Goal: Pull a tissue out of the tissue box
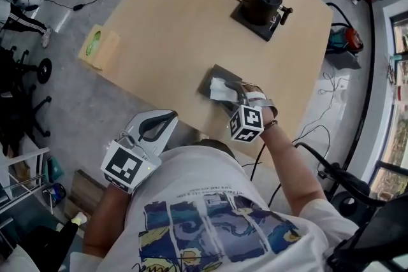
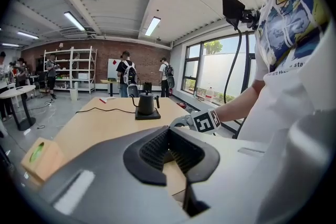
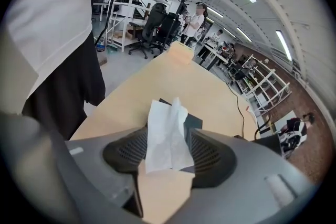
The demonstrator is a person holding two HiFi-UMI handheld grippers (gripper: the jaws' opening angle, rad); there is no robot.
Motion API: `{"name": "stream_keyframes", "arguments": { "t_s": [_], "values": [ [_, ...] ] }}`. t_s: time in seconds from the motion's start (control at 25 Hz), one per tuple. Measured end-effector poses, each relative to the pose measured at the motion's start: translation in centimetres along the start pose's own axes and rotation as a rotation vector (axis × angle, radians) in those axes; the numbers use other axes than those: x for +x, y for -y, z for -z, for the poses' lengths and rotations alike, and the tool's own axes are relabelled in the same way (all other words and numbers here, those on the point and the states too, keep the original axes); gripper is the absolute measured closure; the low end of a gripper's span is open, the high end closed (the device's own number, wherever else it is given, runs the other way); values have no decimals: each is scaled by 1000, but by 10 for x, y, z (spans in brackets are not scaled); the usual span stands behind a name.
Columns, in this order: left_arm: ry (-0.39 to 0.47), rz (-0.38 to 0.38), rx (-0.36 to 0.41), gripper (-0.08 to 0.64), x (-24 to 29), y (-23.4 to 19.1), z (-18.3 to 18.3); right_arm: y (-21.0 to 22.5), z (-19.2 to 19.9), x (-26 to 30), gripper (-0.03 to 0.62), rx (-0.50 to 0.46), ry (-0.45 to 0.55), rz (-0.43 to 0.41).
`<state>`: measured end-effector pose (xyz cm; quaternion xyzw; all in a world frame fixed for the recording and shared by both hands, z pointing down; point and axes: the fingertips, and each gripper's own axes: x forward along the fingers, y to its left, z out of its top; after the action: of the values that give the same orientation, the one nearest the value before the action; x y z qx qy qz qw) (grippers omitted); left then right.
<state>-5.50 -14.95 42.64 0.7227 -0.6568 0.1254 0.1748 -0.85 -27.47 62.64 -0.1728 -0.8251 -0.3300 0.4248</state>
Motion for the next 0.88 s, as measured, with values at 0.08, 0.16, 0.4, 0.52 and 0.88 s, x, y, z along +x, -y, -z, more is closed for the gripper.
{"name": "stream_keyframes", "arguments": {
  "t_s": [0.08,0.16,0.4,0.52,0.88],
  "values": [
    [-3,0,-3,554,0,0,-1,0,1,0,354,4,0,2],
    [-1,1,7,554,0,0,-1,1,2,1,373,9,-1,1],
    [-7,12,-2,554,3,1,-6,-2,4,2,464,11,-9,-5],
    [-3,19,16,554,6,0,-6,-1,5,3,509,19,-10,0],
    [-5,41,16,554,10,1,-4,-8,7,1,588,66,-7,-12]
  ]
}}
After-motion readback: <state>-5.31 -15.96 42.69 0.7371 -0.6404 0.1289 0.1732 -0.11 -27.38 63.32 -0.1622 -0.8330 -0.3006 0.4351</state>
